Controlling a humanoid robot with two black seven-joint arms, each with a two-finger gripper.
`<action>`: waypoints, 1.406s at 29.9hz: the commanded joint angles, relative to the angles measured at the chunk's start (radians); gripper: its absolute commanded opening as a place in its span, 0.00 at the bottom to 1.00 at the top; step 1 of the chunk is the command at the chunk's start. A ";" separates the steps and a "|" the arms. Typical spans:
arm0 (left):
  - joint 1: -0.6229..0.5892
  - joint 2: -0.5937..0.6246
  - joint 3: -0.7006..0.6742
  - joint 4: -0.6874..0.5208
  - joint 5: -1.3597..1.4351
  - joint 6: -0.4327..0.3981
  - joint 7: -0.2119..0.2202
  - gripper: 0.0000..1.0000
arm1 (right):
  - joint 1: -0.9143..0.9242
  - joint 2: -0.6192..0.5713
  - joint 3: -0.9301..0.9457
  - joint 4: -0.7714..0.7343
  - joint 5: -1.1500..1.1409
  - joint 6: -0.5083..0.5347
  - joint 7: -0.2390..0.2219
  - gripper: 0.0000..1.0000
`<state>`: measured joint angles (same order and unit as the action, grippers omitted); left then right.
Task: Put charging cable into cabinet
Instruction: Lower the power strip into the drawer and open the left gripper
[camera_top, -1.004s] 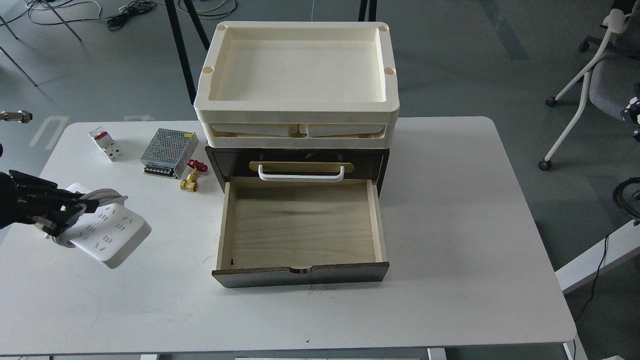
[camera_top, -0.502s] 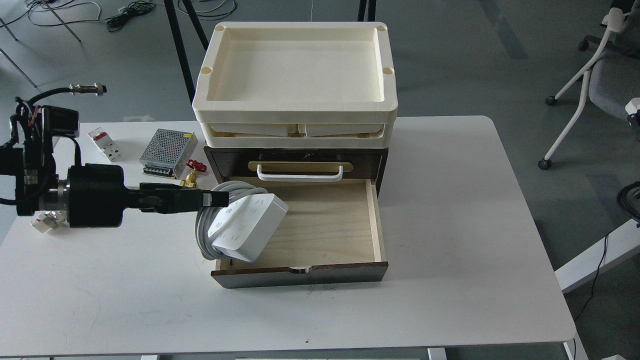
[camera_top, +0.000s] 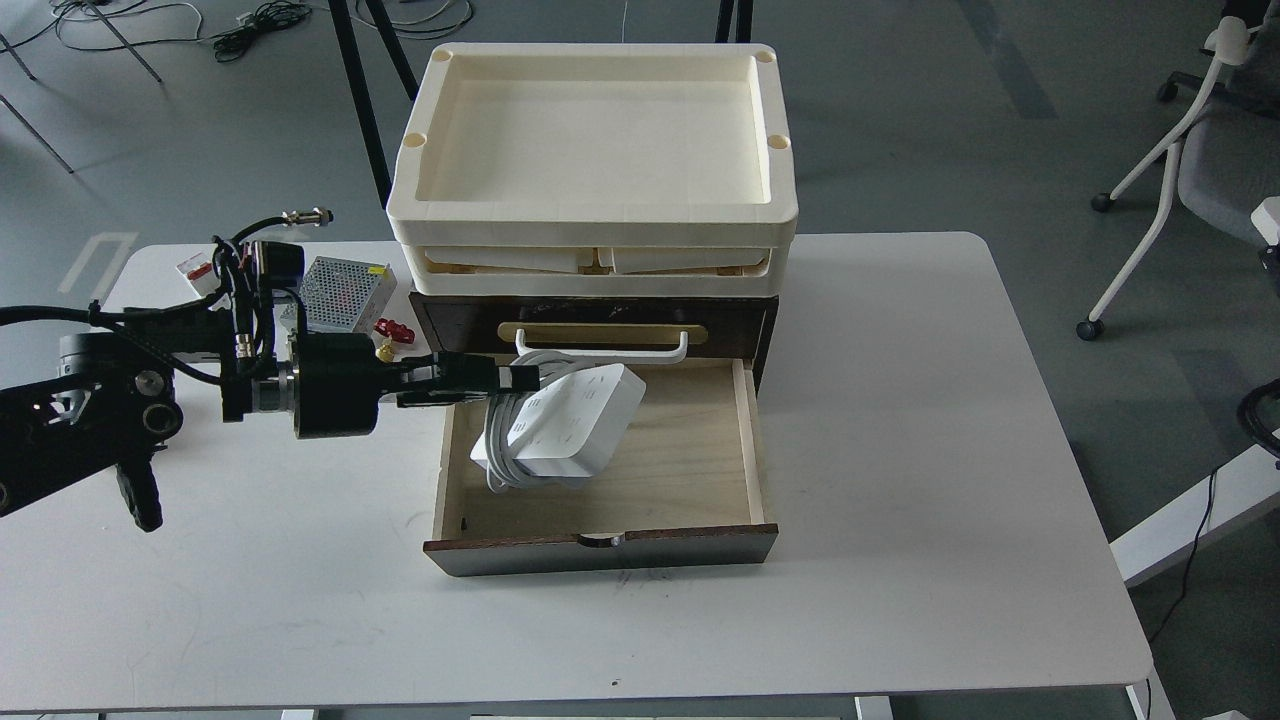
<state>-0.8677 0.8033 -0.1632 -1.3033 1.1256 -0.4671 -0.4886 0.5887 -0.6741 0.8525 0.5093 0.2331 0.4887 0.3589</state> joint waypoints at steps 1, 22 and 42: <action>0.021 -0.050 0.004 0.067 0.005 0.014 0.000 0.00 | -0.001 -0.001 -0.001 0.000 0.000 0.000 0.002 0.99; 0.104 -0.128 0.007 0.202 0.008 0.056 0.000 0.19 | -0.015 -0.001 0.000 0.000 0.000 0.000 0.003 0.99; 0.190 0.100 -0.120 0.206 -0.570 -0.022 0.000 0.91 | -0.009 -0.001 0.033 0.026 0.002 0.000 0.008 0.99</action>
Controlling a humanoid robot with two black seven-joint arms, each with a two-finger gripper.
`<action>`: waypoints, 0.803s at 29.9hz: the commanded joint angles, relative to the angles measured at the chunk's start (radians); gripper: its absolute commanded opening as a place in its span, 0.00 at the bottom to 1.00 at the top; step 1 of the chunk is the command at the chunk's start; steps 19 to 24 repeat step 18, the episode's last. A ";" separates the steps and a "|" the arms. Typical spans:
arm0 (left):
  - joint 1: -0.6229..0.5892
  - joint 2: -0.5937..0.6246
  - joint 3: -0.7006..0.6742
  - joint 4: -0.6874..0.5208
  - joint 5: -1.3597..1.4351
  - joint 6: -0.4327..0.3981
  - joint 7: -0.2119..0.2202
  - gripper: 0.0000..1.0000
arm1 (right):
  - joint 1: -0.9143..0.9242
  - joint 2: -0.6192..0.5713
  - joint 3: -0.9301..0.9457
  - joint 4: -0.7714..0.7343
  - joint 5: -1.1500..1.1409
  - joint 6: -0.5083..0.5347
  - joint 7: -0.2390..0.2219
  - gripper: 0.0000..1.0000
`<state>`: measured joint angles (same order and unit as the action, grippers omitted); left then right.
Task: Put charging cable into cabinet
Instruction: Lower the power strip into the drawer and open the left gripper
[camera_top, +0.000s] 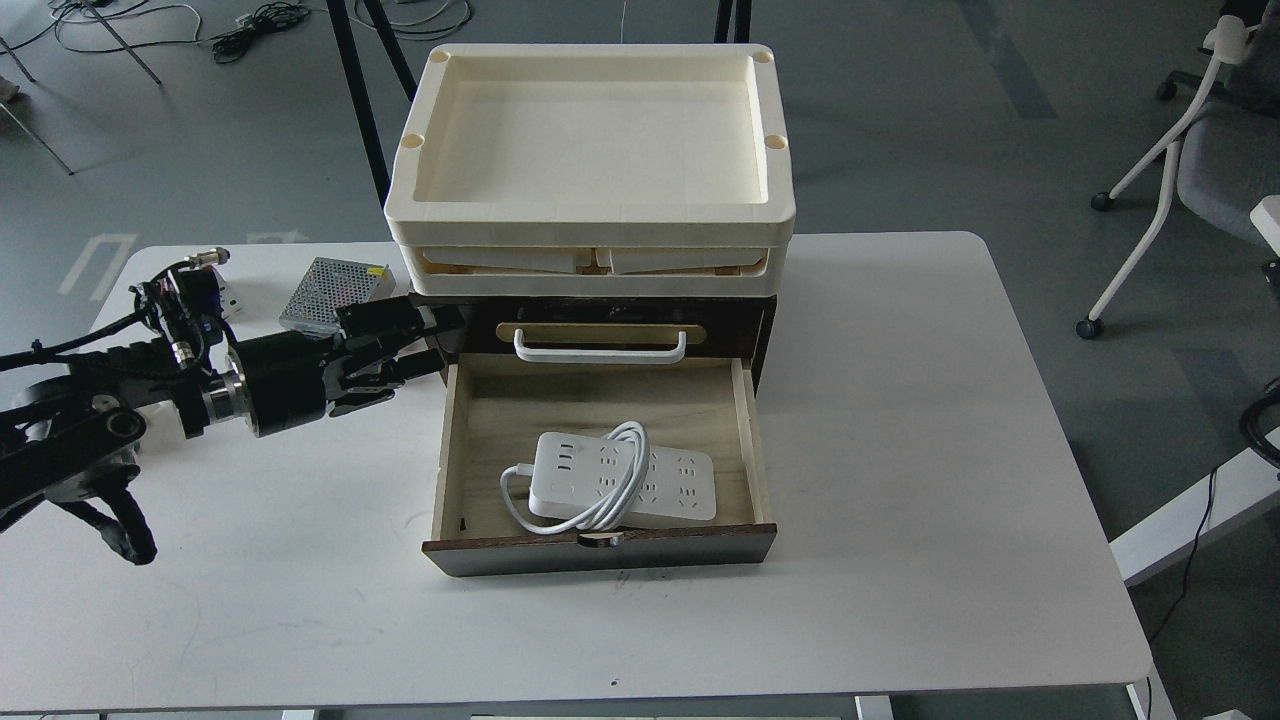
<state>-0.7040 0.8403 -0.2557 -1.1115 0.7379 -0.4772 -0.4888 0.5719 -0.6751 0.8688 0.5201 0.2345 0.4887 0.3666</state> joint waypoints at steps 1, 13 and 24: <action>0.035 0.077 -0.045 0.027 -0.265 -0.011 0.000 0.94 | 0.016 0.000 0.019 0.037 0.000 0.000 0.000 0.99; 0.041 0.059 -0.303 0.297 -0.641 -0.011 0.000 0.97 | 0.049 0.011 0.081 0.298 -0.009 0.000 0.008 1.00; 0.043 0.029 -0.303 0.315 -0.641 -0.011 0.000 0.99 | 0.052 0.035 0.123 0.298 -0.006 0.000 0.015 1.00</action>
